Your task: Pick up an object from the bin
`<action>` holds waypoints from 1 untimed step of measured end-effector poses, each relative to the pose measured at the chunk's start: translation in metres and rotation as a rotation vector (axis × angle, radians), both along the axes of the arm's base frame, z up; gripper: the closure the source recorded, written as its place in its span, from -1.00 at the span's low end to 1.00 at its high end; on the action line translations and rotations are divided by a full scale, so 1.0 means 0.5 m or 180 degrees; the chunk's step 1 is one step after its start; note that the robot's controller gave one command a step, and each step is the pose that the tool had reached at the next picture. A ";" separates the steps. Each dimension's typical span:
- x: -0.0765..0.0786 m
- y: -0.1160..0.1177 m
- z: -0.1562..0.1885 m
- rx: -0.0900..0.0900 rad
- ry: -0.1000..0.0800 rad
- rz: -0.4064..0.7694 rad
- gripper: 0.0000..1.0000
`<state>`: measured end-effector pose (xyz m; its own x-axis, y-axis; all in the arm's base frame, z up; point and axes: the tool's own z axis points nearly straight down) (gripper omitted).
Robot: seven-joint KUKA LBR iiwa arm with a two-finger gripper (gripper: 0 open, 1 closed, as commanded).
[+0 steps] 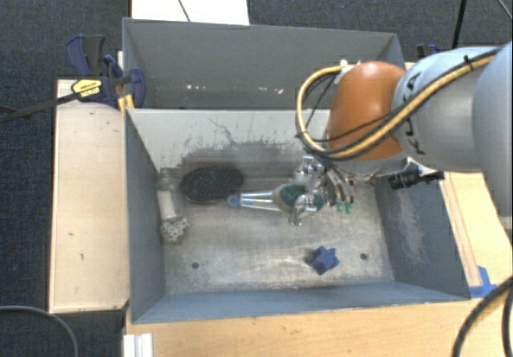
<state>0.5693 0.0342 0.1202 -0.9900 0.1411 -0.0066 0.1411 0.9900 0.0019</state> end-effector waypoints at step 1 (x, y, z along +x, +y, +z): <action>0.003 0.000 0.074 0.0000 0.0002 0.0012 1.00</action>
Offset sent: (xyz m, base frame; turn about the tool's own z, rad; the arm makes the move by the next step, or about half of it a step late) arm 0.0000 0.0000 0.0343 0.0000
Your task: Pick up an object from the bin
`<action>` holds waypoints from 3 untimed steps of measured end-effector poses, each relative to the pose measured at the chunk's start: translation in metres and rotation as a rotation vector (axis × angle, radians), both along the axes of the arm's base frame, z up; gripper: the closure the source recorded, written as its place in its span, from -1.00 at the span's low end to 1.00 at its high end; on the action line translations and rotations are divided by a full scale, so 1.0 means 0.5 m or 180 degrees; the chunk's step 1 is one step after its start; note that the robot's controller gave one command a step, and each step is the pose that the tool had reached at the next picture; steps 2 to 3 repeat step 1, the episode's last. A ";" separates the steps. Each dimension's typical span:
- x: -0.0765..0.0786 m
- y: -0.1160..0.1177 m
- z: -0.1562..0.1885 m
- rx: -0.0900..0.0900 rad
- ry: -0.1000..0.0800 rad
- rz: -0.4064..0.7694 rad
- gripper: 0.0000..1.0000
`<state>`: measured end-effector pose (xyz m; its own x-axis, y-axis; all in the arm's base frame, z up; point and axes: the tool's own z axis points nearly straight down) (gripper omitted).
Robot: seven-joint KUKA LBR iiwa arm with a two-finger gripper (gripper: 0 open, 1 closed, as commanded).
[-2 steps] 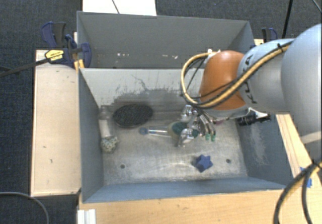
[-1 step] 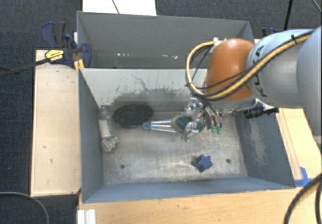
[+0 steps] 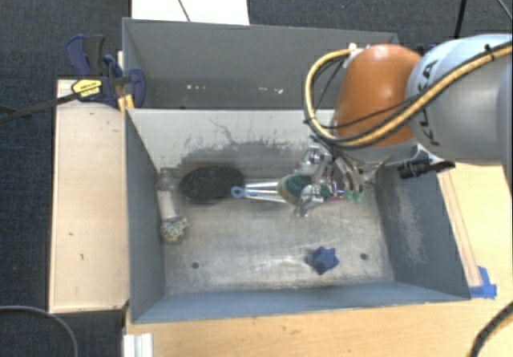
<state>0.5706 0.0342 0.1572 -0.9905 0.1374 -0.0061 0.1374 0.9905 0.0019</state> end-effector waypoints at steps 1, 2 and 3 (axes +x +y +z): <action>0.003 0.000 0.081 0.0000 -0.0004 0.0014 1.00; 0.003 0.000 0.081 0.0000 -0.0004 0.0014 1.00; 0.003 0.000 0.081 0.0000 -0.0004 0.0014 1.00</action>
Offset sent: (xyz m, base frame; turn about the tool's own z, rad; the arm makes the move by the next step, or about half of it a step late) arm 0.0001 0.0002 0.0377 0.0000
